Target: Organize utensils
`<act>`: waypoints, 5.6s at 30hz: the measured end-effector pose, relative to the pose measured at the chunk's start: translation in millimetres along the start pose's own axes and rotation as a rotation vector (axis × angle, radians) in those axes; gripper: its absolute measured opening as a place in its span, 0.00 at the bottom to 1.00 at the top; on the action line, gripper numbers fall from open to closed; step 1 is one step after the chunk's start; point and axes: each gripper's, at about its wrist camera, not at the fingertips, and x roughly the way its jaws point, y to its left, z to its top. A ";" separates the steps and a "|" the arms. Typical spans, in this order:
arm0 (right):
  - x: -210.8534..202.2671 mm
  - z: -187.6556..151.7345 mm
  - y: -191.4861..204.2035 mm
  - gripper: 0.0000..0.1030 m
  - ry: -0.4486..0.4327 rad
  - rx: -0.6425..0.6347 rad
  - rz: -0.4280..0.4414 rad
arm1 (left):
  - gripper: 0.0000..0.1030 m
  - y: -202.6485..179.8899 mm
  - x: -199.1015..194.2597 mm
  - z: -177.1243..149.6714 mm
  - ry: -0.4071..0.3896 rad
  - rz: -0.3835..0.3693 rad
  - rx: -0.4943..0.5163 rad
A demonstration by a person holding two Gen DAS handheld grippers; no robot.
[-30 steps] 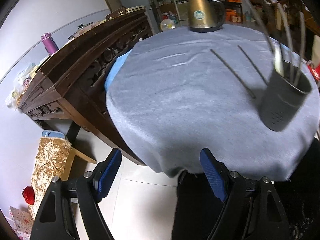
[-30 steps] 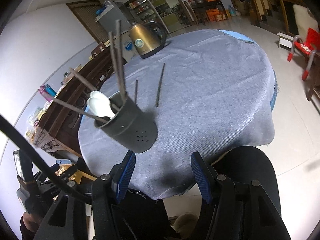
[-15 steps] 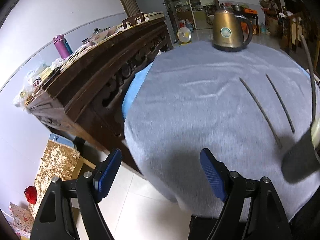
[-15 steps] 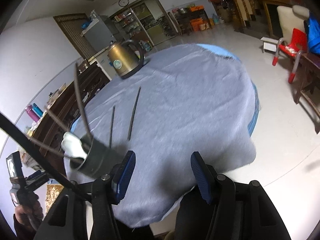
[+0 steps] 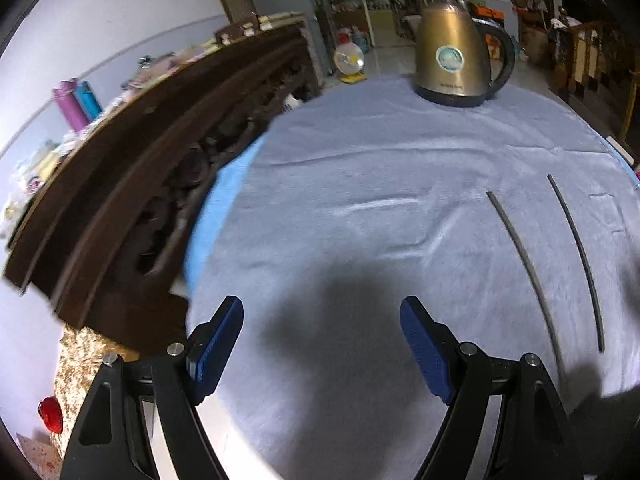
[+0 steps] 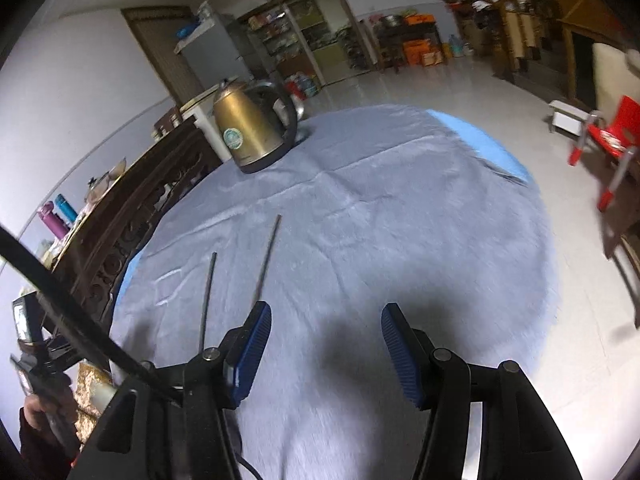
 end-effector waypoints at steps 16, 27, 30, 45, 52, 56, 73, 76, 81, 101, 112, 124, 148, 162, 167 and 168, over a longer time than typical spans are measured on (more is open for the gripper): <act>200.8 84.8 76.1 0.51 0.284 -0.137 0.003 | 0.79 -54.6 51.3 64.0 0.127 -0.235 -0.013; 243.7 90.3 97.5 0.09 0.386 -0.257 -0.230 | 0.71 -87.4 80.3 102.0 0.247 -0.390 -0.035; 237.9 89.0 88.2 0.09 0.372 -0.248 -0.212 | 0.68 -104.9 89.2 105.1 0.301 -0.423 -0.043; 169.2 59.4 17.3 0.08 0.379 -0.106 -0.102 | 0.07 -148.6 124.5 105.2 0.378 -0.391 -0.013; 119.6 63.6 14.1 0.08 0.238 -0.095 -0.018 | 0.06 -135.5 99.1 98.6 0.265 -0.397 -0.032; 83.8 64.7 24.9 0.07 0.102 -0.133 0.020 | 0.06 -115.5 55.8 99.4 0.139 -0.404 -0.044; -49.9 8.7 61.6 0.06 -0.307 -0.203 0.048 | 0.05 -23.8 -106.3 52.4 -0.302 -0.379 -0.144; -59.7 1.8 60.8 0.06 -0.291 -0.193 0.035 | 0.05 -16.0 -115.3 43.1 -0.314 -0.394 -0.158; -40.4 6.4 42.5 0.16 -0.141 -0.118 0.064 | 0.05 -3.6 -120.0 28.1 -0.331 -0.411 -0.187; 188.9 68.3 47.1 0.11 0.340 -0.061 -0.376 | 0.05 11.9 -146.7 -2.5 -0.414 -0.438 -0.175; 86.5 46.5 37.4 0.06 0.094 -0.061 -0.184 | 0.05 10.8 -172.8 -17.6 -0.465 -0.413 -0.175; -110.5 -7.5 58.2 0.06 -0.437 -0.066 0.055 | 0.05 21.2 -201.8 -38.0 -0.515 -0.396 -0.214; -219.9 -53.7 121.2 0.06 -0.714 -0.111 0.116 | 0.05 25.0 -257.1 -60.2 -0.543 -0.480 -0.182; -210.9 -53.1 151.8 0.06 -0.752 -0.105 0.126 | 0.05 23.8 -271.7 -59.5 -0.542 -0.545 -0.179; -199.4 -58.2 159.7 0.06 -0.744 -0.137 0.099 | 0.05 23.6 -277.7 -59.0 -0.549 -0.562 -0.178; -196.6 -57.9 161.6 0.06 -0.735 -0.141 0.098 | 0.05 23.3 -280.2 -58.6 -0.555 -0.564 -0.178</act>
